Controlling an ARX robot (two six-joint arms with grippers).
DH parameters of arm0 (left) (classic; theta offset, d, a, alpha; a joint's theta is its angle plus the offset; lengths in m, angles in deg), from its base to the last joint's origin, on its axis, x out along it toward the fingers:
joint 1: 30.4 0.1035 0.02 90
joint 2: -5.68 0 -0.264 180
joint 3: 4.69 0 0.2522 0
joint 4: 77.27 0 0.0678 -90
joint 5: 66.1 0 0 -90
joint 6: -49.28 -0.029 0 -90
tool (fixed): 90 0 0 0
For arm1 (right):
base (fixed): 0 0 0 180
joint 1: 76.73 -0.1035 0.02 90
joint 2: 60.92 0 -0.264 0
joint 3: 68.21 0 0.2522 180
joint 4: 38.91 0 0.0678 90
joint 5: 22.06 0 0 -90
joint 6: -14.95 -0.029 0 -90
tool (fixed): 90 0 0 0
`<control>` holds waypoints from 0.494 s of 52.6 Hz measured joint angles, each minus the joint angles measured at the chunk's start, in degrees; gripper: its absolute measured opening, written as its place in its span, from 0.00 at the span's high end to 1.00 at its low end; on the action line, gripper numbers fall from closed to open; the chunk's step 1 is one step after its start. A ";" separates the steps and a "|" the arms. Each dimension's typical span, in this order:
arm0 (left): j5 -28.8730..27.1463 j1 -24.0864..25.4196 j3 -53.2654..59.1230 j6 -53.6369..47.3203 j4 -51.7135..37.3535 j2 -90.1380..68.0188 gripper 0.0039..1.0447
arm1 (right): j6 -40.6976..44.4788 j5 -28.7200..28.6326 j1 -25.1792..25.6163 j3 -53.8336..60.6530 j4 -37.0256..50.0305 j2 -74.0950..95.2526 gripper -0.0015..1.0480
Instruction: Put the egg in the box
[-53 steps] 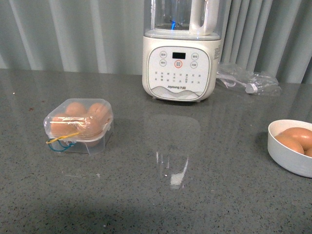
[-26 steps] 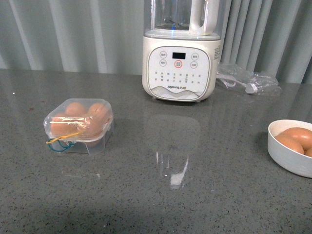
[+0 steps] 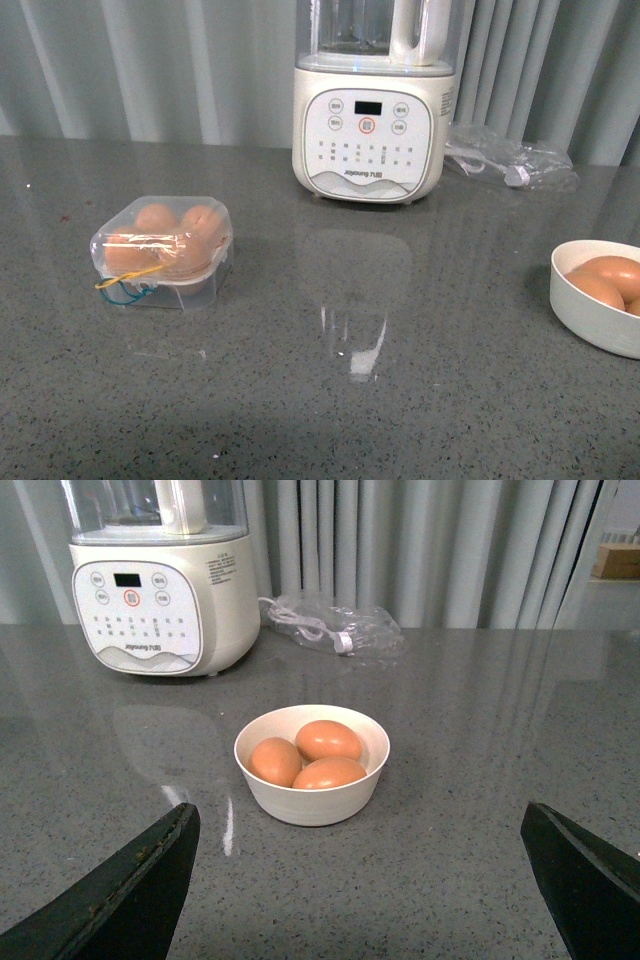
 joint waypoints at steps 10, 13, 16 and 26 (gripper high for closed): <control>0.00 0.00 0.00 0.02 0.15 0.04 0.90 | 0.00 0.00 0.00 0.00 0.00 0.00 0.07; 0.00 0.00 0.00 0.02 0.17 0.04 0.78 | 0.00 0.00 0.00 0.00 0.00 0.00 0.07; 0.00 0.00 0.00 0.02 0.17 0.04 0.67 | 0.00 0.00 0.02 0.00 0.00 0.00 0.07; 0.00 0.00 0.00 0.02 0.17 0.04 0.40 | 0.00 0.00 0.02 0.00 0.00 0.00 0.07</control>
